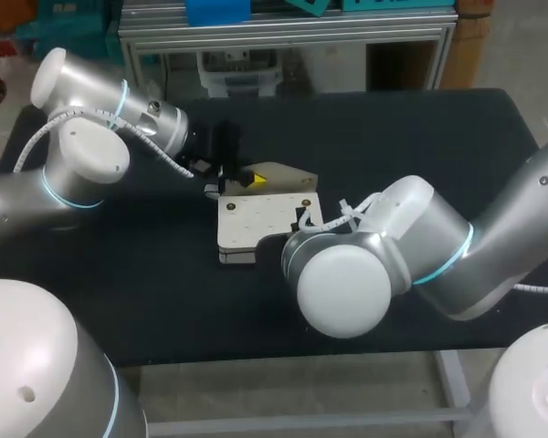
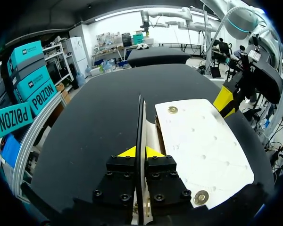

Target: Pick up the bag, open it, inspect its contents, close it, and place it on the opposite side

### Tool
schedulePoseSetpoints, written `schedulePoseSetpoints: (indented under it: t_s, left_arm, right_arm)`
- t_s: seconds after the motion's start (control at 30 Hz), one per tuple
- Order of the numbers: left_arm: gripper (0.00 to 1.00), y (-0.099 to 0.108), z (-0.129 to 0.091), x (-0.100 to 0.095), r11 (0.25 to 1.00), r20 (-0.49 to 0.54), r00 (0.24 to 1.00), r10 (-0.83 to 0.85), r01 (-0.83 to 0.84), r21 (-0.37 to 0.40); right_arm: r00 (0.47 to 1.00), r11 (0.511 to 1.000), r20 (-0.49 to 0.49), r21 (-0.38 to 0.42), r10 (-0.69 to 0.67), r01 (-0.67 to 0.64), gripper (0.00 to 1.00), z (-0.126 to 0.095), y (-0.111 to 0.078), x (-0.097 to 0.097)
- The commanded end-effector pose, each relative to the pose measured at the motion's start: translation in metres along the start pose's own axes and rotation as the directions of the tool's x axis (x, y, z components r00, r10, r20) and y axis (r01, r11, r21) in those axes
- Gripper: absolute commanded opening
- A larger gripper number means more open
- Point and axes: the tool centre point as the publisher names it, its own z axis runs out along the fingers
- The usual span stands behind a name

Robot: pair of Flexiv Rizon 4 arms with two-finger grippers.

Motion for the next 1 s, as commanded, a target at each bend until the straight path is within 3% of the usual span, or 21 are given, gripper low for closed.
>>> schedulePoseSetpoints:
  t_s: [0.03, 0.5, 0.57, 0.63, 1.0]
  left_arm:
    - [0.00, 0.003, 0.003, -0.003, 1.000, -0.010, 1.000, -0.001, 0.002, 0.004]
    - [0.00, 0.004, 0.010, -0.001, 1.000, -0.038, 0.999, -0.005, 0.005, -0.008]
    - [0.00, 0.004, 0.011, -0.002, 1.000, -0.040, 0.999, -0.005, 0.005, -0.008]
    - [0.00, 0.004, 0.011, -0.002, 1.000, -0.044, 0.999, -0.005, 0.005, -0.007]
    - [0.00, 0.004, 0.011, 0.017, 0.989, 0.022, 0.989, 0.149, -0.149, 0.009]
  right_arm:
    - [0.995, 0.991, 0.104, -0.133, 0.004, 0.010, 0.40, 0.007, -0.003, 0.005]
    - [0.993, 0.991, 0.115, -0.134, 0.020, -0.005, 0.32, 0.025, -0.007, 0.001]
    - [0.993, 0.991, 0.113, -0.135, 0.025, -0.009, 0.24, 0.026, -0.008, 0.001]
    - [0.993, 0.991, 0.112, -0.135, 0.029, -0.014, 0.00, 0.027, -0.008, 0.000]
    - [0.992, 0.990, 0.122, -0.137, 0.045, -0.028, 0.00, 0.026, -0.008, 0.002]
